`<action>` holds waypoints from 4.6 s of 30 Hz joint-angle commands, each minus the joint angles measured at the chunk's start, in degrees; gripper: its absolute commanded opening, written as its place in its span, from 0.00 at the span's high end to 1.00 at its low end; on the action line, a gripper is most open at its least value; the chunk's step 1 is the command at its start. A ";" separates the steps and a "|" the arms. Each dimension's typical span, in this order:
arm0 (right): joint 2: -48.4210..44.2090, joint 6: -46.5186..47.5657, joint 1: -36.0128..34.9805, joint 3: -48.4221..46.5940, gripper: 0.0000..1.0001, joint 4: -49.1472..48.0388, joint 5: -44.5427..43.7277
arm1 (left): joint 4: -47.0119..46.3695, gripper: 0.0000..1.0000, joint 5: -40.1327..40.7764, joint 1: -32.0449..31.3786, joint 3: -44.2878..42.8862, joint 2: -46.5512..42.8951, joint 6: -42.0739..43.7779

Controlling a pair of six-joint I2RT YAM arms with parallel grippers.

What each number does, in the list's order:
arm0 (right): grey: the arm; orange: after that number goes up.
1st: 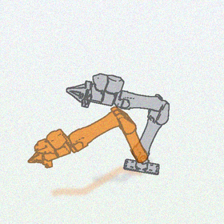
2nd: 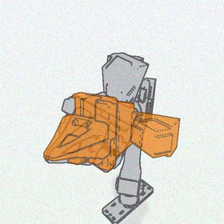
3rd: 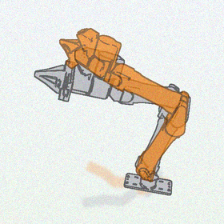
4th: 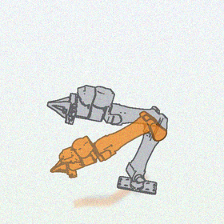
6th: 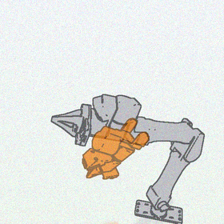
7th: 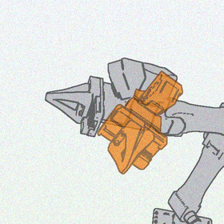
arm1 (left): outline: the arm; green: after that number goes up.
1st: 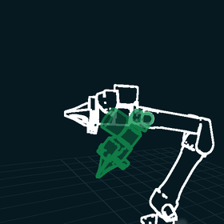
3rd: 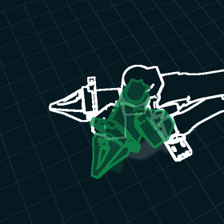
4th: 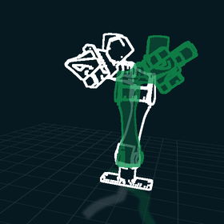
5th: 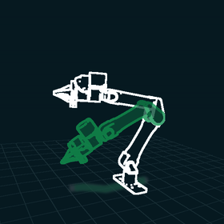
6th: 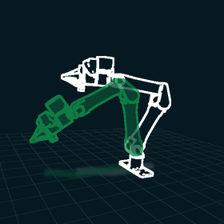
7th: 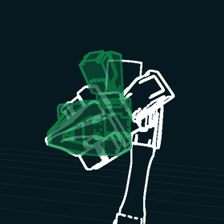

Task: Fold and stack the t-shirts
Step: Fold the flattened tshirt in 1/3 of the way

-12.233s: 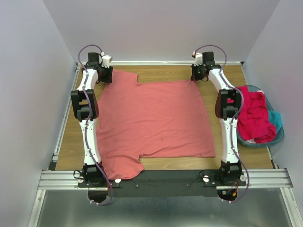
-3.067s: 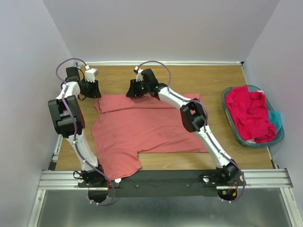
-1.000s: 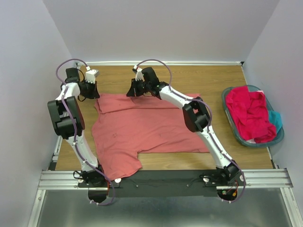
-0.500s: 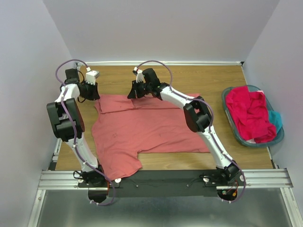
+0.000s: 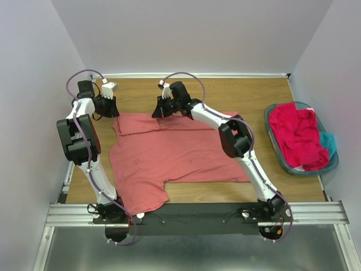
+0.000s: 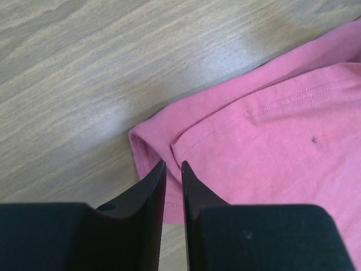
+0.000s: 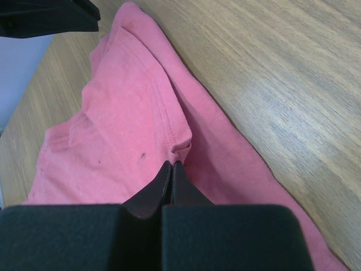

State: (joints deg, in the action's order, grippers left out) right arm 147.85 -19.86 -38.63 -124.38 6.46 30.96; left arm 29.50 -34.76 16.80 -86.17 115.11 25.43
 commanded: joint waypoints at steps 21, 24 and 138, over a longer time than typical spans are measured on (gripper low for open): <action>-1.51 1.22 -0.57 1.15 0.99 -0.66 0.51 | -0.32 0.68 -4.08 0.43 -3.39 6.18 -2.40; -1.60 1.40 -0.57 1.33 1.00 -0.74 0.68 | -0.40 0.68 -4.00 0.52 -4.35 6.71 -2.75; -31.49 22.31 23.24 30.43 0.61 20.42 -7.37 | 2.68 0.63 -7.87 -21.53 2.34 -8.68 4.37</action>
State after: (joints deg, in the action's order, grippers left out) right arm 116.09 -4.93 -17.08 -93.17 18.63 33.67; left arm 39.31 -40.73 -1.21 -80.44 102.08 39.09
